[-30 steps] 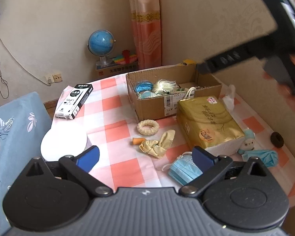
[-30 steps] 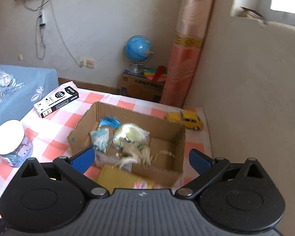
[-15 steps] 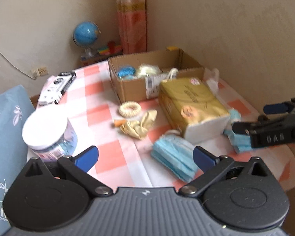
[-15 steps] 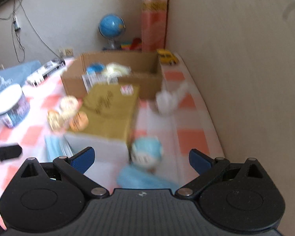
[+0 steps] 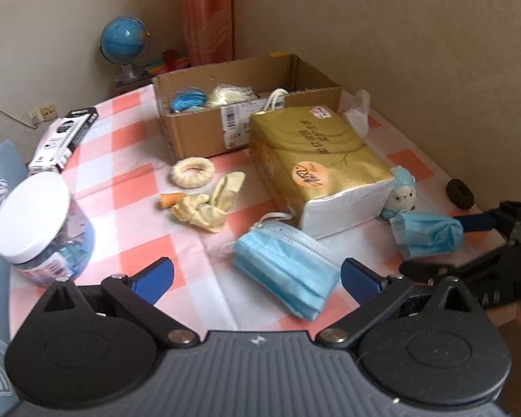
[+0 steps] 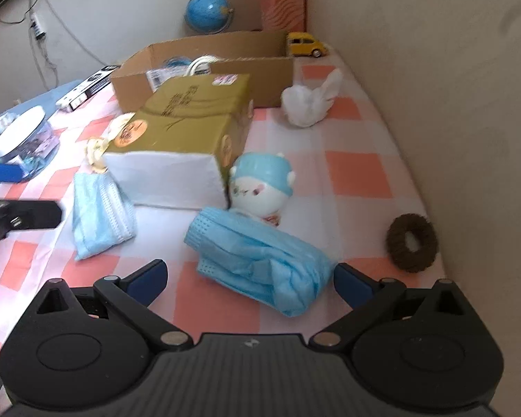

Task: Organize soft objects
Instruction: 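Move left tool down to the blue face mask on the table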

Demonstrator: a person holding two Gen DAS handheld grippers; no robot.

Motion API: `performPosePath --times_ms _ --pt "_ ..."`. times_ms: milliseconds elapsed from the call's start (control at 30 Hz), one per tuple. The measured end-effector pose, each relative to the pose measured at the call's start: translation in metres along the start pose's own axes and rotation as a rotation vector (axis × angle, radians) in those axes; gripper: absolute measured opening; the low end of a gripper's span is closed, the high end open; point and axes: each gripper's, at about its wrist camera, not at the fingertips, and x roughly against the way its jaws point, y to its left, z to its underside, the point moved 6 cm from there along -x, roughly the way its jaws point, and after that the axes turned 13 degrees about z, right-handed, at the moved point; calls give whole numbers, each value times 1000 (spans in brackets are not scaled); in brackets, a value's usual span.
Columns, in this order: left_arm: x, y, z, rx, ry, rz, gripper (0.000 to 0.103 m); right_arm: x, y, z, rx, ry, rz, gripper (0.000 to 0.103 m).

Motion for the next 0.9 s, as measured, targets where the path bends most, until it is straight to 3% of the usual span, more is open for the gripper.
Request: performPosePath --times_ms 167,433,767,900 --pt "-24 -1 -7 35 22 33 102 0 8 5 32 -5 -48 103" --pt "-53 4 -7 95 58 2 102 3 11 5 48 -16 -56 103" --pt "-26 33 13 65 83 -109 102 5 7 3 68 -45 -39 103" --pt "-24 34 11 69 67 -85 102 3 5 -4 88 -73 -27 103"
